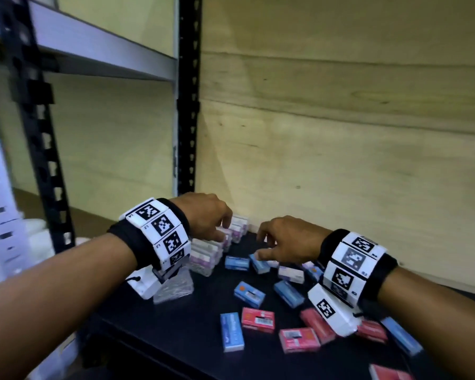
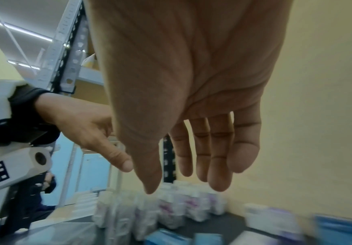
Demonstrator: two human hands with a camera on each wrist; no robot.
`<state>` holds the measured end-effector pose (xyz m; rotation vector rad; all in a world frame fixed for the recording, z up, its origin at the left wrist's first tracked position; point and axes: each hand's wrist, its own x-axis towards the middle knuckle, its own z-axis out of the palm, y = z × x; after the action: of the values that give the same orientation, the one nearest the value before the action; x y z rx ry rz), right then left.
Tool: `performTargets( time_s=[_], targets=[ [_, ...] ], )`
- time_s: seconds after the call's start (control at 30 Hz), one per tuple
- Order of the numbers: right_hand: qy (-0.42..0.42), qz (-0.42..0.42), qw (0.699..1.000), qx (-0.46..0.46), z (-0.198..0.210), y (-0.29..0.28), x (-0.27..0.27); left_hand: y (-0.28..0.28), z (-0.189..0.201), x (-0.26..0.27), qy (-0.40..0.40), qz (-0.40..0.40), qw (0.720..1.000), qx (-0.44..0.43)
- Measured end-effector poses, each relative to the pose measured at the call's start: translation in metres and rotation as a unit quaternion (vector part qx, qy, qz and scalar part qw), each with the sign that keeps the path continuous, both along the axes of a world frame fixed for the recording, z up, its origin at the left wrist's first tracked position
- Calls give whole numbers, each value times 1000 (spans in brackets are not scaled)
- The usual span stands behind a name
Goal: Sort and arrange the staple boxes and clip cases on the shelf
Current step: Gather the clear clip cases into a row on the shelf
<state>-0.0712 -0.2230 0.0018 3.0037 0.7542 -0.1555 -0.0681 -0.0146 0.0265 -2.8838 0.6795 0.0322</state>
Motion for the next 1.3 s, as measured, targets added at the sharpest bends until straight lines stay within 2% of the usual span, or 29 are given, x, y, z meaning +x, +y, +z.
performTargets(
  time_s=[0.17,0.33,0.53,0.7,0.9,1.3],
  targets=[
    [8,-103,995,3,7,-95,-28,-84,-7,-5,15,-79,997,-15],
    [19,-222,975,10,14,-202,-74,-182,-17,-11,46,-169,984,-18],
    [-1,-361,932,-3,15,-315,-144,-300,-19,-31,57,-266,962,-27],
    [13,-447,895,-9,10,-373,-187,-369,-25,-54,76,-319,944,-41],
    [48,-497,865,-50,-14,-417,-194,-407,-37,-67,94,-347,932,-40],
    [81,-521,848,-52,-41,-431,-163,-403,-49,-56,106,-319,942,-12]
  ],
)
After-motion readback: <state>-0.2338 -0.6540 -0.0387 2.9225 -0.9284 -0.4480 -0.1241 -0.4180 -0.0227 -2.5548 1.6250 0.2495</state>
